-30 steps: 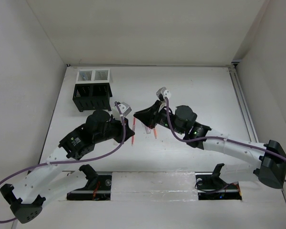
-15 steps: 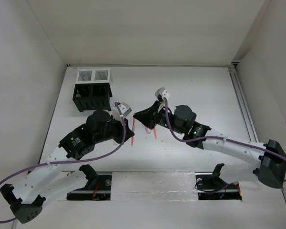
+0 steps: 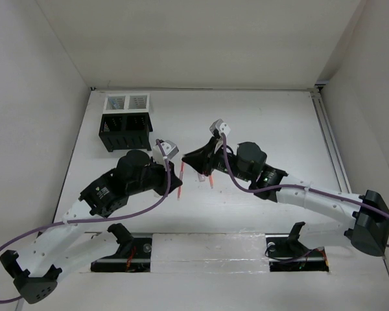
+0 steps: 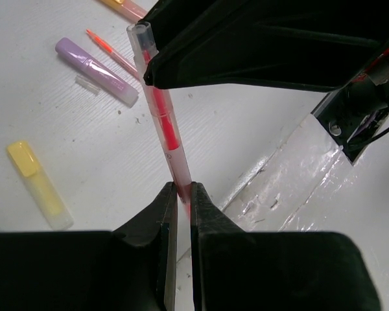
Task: Sort the stationery into containers
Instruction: Close the pen cap on the pen, then place the pen in the storage box.
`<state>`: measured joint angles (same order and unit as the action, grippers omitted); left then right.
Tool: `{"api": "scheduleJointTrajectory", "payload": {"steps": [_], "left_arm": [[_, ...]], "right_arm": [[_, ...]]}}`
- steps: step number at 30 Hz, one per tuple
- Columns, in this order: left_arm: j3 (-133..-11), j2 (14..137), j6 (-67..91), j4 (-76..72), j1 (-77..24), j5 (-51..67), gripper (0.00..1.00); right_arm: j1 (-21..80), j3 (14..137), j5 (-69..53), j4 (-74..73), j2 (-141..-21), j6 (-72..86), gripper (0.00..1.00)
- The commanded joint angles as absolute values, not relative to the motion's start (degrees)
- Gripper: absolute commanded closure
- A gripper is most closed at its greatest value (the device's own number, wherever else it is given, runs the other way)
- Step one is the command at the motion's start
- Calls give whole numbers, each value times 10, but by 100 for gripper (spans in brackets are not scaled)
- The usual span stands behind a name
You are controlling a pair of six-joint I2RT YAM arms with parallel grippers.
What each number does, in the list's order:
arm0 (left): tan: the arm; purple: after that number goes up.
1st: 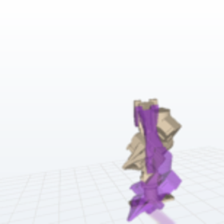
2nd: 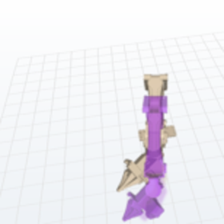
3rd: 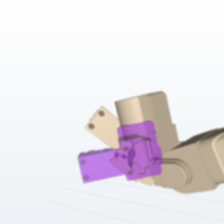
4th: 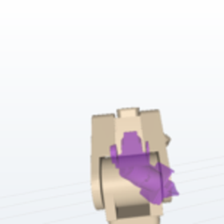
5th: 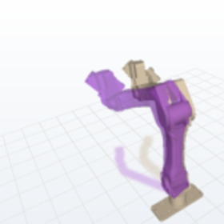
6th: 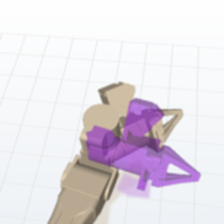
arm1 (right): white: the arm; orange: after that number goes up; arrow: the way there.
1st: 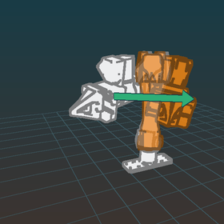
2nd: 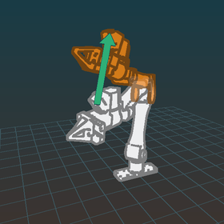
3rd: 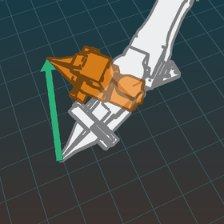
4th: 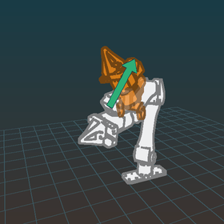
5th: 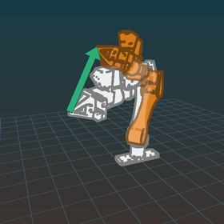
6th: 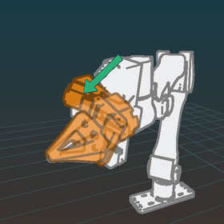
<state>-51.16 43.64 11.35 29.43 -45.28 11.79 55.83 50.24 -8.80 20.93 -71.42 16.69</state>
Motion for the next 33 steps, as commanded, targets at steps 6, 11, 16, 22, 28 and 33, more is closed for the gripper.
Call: {"api": "scheduleJointTrajectory", "payload": {"steps": [6,11,16,22,28,33], "left_arm": [[-550,409,101,140,-450,98,100],[-550,409,106,140,-450,98,100],[-550,409,106,140,-450,98,100],[-545,409,112,140,-450,98,100],[-545,409,112,134,-450,98,100],[-545,409,117,134,-450,69,100]], "right_arm": [[568,495,-140,93,-717,149,66],[568,495,-145,104,-703,155,59],[563,490,-145,104,-683,155,59],[552,479,-157,115,-665,160,55],[540,479,-168,129,-660,165,52],[534,468,-173,129,-654,165,51]]}}
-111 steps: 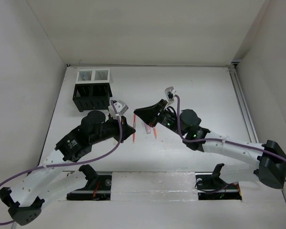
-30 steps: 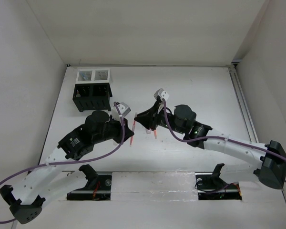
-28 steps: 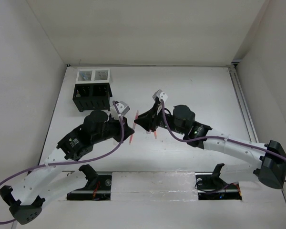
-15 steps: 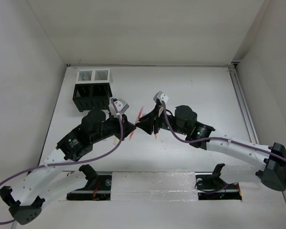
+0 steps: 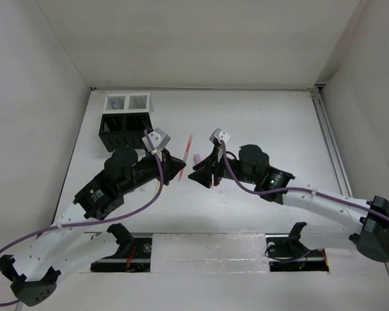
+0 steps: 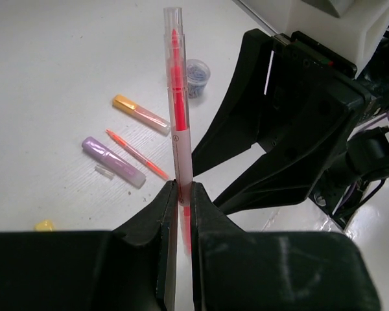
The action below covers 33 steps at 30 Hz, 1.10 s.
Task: Sort the stationery into containers
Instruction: Place the pen in the storage box.
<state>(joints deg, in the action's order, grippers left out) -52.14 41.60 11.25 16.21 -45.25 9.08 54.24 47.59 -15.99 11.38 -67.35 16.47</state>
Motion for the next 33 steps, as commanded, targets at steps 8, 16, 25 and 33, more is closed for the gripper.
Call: {"api": "scheduleJointTrajectory", "payload": {"steps": [8,16,25,33], "left_arm": [[-559,414,155,134,-450,-46,100],[-597,490,252,106,-450,-292,100],[-650,619,261,15,-429,-527,100],[-742,731,218,-8,-232,-397,100]], "right_arm": [[490,433,-173,129,-603,165,49],[454,412,-179,104,-554,149,49],[423,412,-204,65,-519,113,49],[385,401,-250,46,-483,94,49]]}}
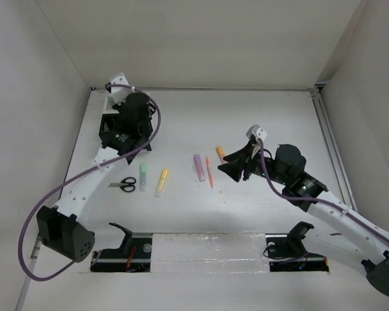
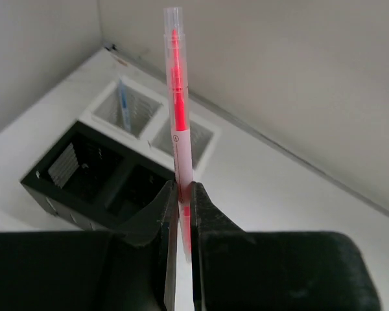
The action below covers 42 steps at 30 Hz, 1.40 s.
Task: Sort the stationery into containers
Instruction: Place the pen in the storage box.
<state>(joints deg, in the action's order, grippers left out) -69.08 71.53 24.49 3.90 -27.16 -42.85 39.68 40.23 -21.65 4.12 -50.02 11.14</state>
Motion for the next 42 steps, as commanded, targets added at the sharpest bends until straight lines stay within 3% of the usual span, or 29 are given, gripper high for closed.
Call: {"api": "scheduleJointTrajectory", "payload": {"steps": [1,12,23,42], "left_arm": [[-755,765,213,-8,-195,-386,100],[-874,967,84,-114,-100,-373,100],[-868,1034,45,-217,-68,-383,100],[-867,1138,62,-267,-27,-335,100]], "right_arm": [[378,401,-256,46,-483,94,49],[367,396,-287,46,-489,94,49],[367,390,-287,51,-506,94,49],[367,390,-303,85,-566,94,49]]}}
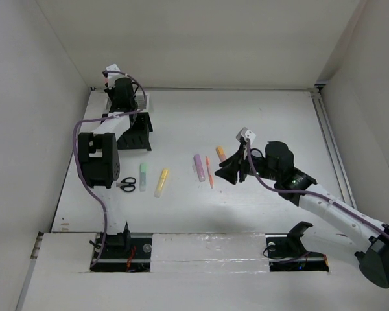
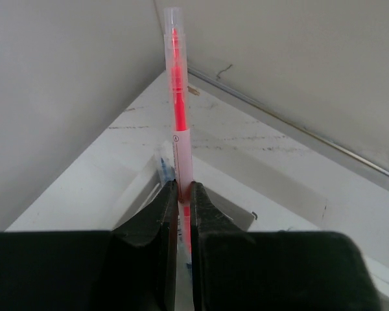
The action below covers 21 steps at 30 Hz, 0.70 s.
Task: Sort the stationery into containers
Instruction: Place the pen in the storage box.
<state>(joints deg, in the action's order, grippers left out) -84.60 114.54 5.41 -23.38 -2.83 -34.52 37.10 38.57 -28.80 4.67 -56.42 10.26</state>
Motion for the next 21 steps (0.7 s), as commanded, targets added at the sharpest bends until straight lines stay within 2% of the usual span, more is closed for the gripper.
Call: {"api": "scheduleJointTrajectory", "payload": {"steps": [1,21], "left_arm": [[-861,1138,68,-267,-27,-335,100],[-824,1137,128,-247,-38,-341,100]], "right_arm": [[367,390,-303,85,-566,94,49],[367,385,-303,85,-550,94,49]]}}
